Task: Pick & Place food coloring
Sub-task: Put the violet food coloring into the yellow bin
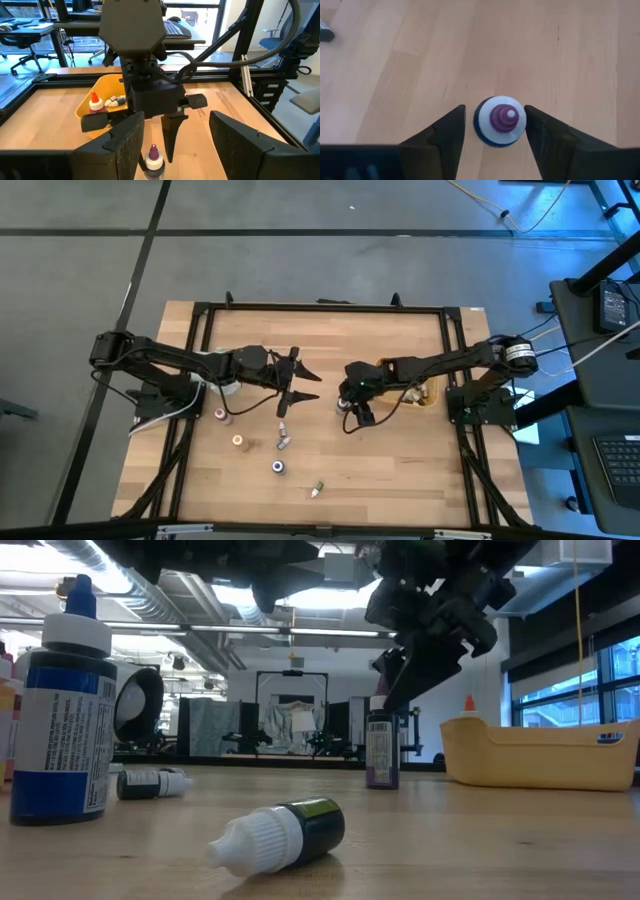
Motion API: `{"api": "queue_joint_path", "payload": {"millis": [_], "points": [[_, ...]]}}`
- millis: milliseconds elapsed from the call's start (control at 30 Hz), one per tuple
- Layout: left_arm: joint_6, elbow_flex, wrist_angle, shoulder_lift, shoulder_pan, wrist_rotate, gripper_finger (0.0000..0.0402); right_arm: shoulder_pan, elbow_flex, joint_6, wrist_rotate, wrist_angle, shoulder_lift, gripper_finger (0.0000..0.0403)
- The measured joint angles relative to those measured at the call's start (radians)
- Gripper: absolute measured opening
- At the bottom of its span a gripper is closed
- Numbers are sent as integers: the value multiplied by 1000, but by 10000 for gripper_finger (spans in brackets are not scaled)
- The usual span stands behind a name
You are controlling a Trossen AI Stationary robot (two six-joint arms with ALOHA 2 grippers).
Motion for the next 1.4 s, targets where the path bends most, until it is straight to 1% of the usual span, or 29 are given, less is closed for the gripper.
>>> {"api": "queue_joint_path", "payload": {"millis": [200, 400, 500, 600, 800, 900, 1000, 1100, 1200, 1300, 1400], "points": [[0, 0, 0, 0, 0, -1, 222, -1, 0, -7, 0, 14, 3, 174], [0, 0, -3, 0, 0, -2, 221, -1, 0, -7, 0, 13, -1, 126], [0, 0, -5, 0, 0, -3, 219, -1, 0, -8, 6, 4, -6, 123], [0, 0, -6, 0, 0, -3, 222, 5, 0, -16, 12, -38, -39, 123], [0, 0, -15, 0, 0, -29, 221, 17, -2, 3, 16, -172, -218, 123], [0, 0, -26, 1, 0, -55, 219, 17, -2, 49, 24, -251, -324, 123], [0, 0, -24, 1, 0, -55, 222, 25, -15, 90, 109, -319, -432, 123], [0, 0, -23, 1, 0, -54, 223, 26, -47, 162, 229, -394, -541, 123], [0, 0, -23, 1, 0, -55, 221, 25, -100, 226, 319, -417, -628, 123], [0, 0, -23, 1, 0, -55, 219, 23, -164, 264, 350, -406, -686, 123], [0, 0, -22, 1, 0, -55, 221, 22, -238, 287, 362, -369, -707, 123]]}}
